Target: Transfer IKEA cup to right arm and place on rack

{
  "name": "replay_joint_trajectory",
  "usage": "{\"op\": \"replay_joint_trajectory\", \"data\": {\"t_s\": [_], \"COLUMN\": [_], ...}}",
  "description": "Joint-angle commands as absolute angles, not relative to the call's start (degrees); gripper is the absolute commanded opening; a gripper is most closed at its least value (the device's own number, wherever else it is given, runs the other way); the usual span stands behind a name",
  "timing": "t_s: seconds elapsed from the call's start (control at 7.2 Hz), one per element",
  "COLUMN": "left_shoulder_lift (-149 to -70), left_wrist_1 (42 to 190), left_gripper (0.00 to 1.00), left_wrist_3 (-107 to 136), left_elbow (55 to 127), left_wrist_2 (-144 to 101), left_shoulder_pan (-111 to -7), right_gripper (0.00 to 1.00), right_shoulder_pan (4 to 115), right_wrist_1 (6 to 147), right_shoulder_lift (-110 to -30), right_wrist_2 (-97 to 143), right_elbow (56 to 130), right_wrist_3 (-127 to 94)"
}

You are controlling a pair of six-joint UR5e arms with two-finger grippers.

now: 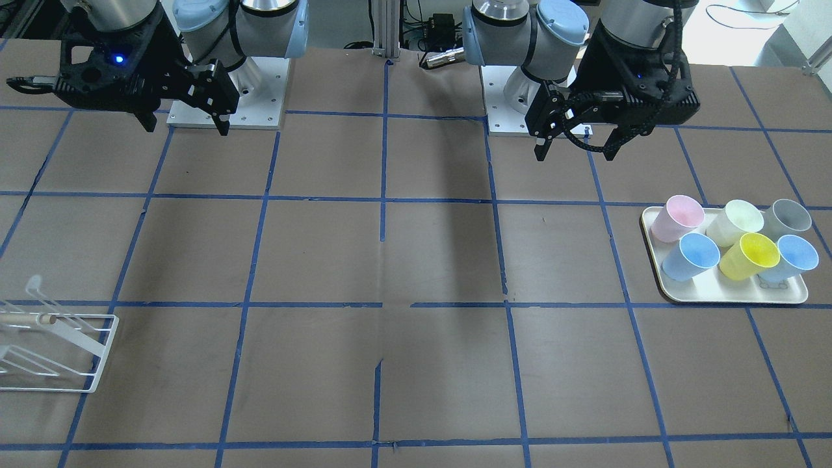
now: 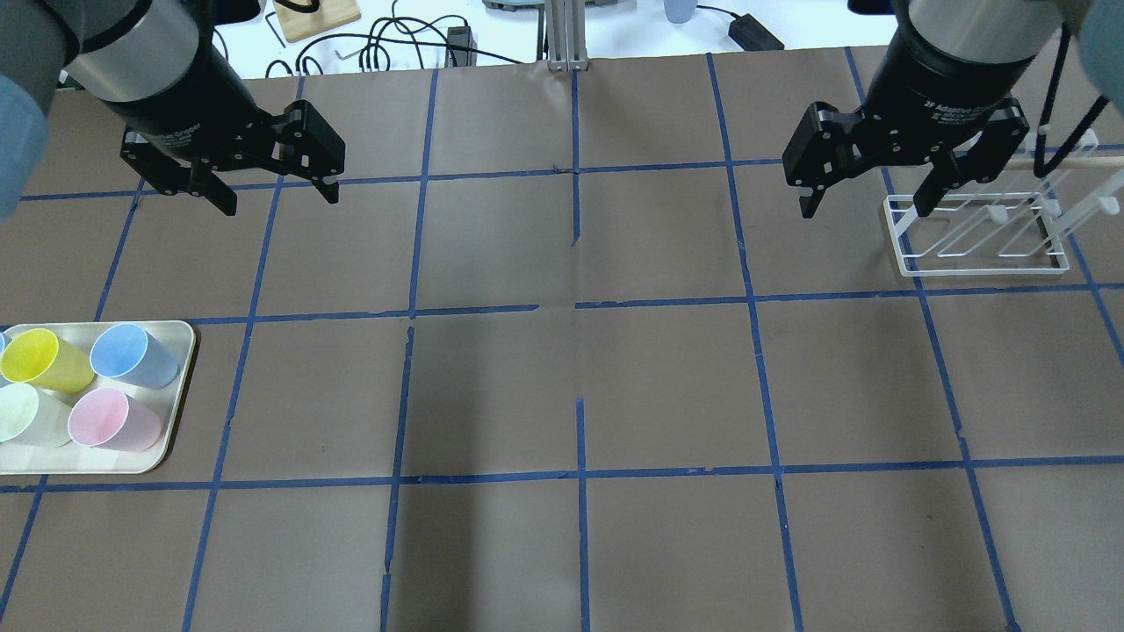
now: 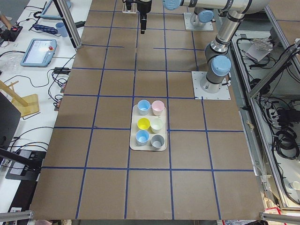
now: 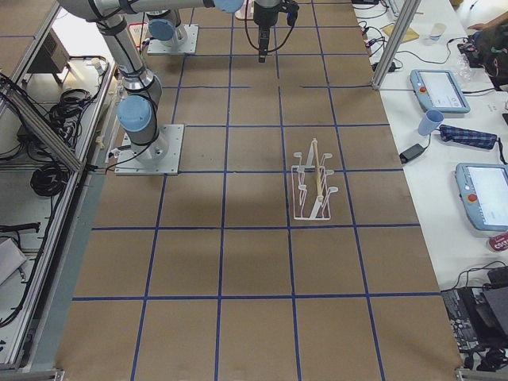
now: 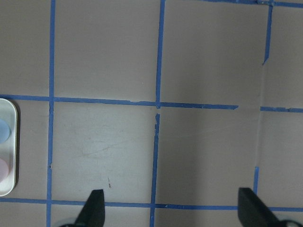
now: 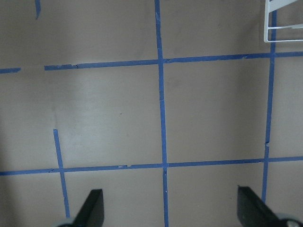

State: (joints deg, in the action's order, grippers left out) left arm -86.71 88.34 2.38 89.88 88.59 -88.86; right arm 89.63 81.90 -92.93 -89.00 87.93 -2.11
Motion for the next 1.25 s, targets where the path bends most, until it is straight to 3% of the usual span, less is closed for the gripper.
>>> {"op": "replay_joint_trajectory", "data": {"t_s": [0.0, 0.56, 1.11], "left_shoulder_lift": [-86.7, -86.8, -85.8], "left_wrist_1": [88.3, 89.0, 88.8], "left_gripper": [1.0, 1.0, 1.0], "left_wrist_3": [2.4, 1.2, -8.4], "left_elbow": [90.0, 90.4, 96.4], "left_wrist_2": [88.6, 95.0, 94.8], "left_shoulder_pan": [-88.9, -87.0, -67.6], "right_gripper": [1.0, 1.0, 1.0], "right_shoulder_pan": [89.6, 89.6, 89.7], "right_wrist_1": [82.0, 81.9, 81.8], "right_shoulder_lift": [-92.9, -93.4, -93.3], "right_wrist_2": [-88.5, -88.6, -85.2], "right_elbow": [88.0, 88.0, 88.2], "right_wrist_3": [-2.1, -2.2, -2.2]}}
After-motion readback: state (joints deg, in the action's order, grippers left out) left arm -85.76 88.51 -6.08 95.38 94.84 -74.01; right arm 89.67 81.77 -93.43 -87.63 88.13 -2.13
